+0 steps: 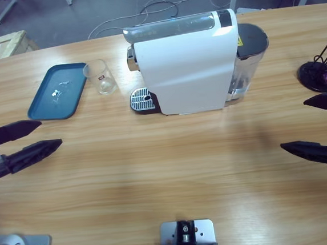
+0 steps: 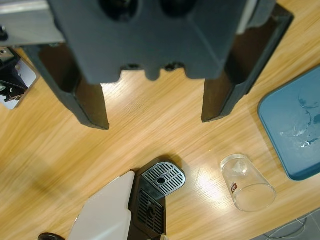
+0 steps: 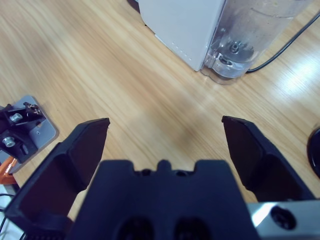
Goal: Pour coffee
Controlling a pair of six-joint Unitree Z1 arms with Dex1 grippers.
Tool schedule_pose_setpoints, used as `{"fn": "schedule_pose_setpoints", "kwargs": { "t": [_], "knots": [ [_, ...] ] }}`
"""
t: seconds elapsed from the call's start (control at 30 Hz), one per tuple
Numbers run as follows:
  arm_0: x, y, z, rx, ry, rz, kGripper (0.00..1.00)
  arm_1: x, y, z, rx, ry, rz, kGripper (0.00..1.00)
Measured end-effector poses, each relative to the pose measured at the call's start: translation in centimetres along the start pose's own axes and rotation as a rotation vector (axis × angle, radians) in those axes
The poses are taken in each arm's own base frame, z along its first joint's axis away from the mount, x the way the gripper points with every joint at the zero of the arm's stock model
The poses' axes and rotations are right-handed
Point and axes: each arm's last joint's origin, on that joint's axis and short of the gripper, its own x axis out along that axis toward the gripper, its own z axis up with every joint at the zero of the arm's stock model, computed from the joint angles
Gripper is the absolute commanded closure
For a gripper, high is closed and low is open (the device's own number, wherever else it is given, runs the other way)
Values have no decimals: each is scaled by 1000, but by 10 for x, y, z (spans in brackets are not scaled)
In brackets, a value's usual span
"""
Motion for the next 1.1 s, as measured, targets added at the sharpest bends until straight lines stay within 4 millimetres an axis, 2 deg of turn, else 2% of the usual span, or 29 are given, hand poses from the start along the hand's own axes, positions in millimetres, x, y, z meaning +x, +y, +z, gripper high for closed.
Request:
{"fn": "schedule_pose_setpoints", "kwargs": {
  "t": [0.17, 0.27, 0.33, 0.4, 0.47, 0.53, 0.67, 0.77, 0.9, 1.1],
  "knots": [
    [0, 0, 1, -15, -6, 0, 240, 0, 0, 0, 0, 0, 0, 0],
    [3, 0, 6, -73, -4, -4, 285, 0, 0, 0, 0, 0, 0, 0],
    [2, -3, 21, -160, -17, -48, 282, 0, 0, 0, 0, 0, 0, 0],
    [2, -6, 46, -249, -40, -147, 290, 0, 0, 0, 0, 0, -1, 0],
    [8, -5, 67, -348, -56, -221, 401, 0, 0, 0, 0, 0, -3, 0],
    [21, 2, 81, -492, -62, -268, 468, 0, 0, 0, 0, 0, -3, 0],
    [52, 28, 87, -820, -4, -311, 469, 0, 0, 0, 0, 0, -3, 0],
    [73, 40, 91, -959, 12, -339, 469, 0, 0, 0, 0, 0, -3, 0],
    [105, 52, 96, -1029, 22, -405, 469, 0, 0, 0, 0, 0, -3, 0],
    [145, 64, 108, -1011, 30, -498, 469, 0, 0, 0, 0, 0, -3, 0]
  ]
}}
